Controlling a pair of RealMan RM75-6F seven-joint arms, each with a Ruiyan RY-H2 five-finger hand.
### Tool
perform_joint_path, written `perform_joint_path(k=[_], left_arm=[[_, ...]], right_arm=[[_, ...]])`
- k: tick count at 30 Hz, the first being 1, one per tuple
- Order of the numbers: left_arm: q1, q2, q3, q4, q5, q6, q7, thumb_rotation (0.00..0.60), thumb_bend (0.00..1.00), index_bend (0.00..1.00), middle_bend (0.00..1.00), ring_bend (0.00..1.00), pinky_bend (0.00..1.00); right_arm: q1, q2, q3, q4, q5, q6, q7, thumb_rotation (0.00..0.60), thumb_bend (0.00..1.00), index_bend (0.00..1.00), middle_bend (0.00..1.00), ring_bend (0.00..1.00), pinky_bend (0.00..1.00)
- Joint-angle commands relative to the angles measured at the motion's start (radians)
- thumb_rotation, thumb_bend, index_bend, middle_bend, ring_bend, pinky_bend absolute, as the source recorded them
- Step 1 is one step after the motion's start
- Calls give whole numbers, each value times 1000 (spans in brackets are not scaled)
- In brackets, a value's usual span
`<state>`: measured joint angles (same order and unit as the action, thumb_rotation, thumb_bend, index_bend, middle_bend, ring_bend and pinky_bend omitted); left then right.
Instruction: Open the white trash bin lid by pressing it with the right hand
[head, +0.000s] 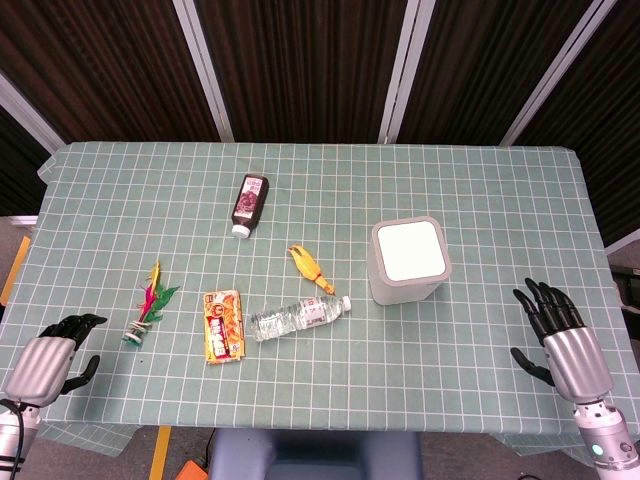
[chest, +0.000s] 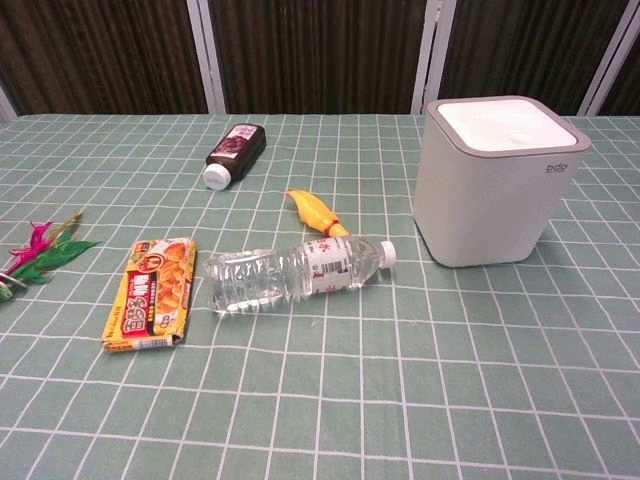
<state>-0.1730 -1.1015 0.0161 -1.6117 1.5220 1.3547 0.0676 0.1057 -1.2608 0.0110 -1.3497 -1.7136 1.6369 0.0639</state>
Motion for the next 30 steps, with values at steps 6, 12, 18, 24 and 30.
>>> perform_joint_path(k=[6, 12, 18, 24, 30], left_arm=[[0, 0, 0, -1, -1, 0, 1, 600, 448, 217, 217, 204, 336], [-3, 3, -1, 1, 0, -6, -9, 600, 448, 218, 217, 203, 335], [-1, 10, 1, 4, 7, 0, -35, 600, 448, 217, 217, 203, 335], [3, 16, -1, 2, 2, 6, -46, 600, 447, 217, 217, 203, 335], [8, 15, 0, -1, 5, 13, -41, 600, 447, 217, 217, 204, 335]], right_arm=[[3, -3, 1, 4, -6, 3, 3, 600, 312, 0, 59, 62, 229], [-2, -21, 11, 17, -5, 26, -9, 600, 311, 0, 112, 79, 229], [1, -62, 30, 40, 2, 40, -38, 600, 322, 0, 262, 212, 278], [19, -66, 45, -4, 16, 4, -137, 600, 601, 0, 484, 482, 497], [60, -19, 61, -163, 21, -73, -295, 600, 761, 12, 702, 680, 666]])
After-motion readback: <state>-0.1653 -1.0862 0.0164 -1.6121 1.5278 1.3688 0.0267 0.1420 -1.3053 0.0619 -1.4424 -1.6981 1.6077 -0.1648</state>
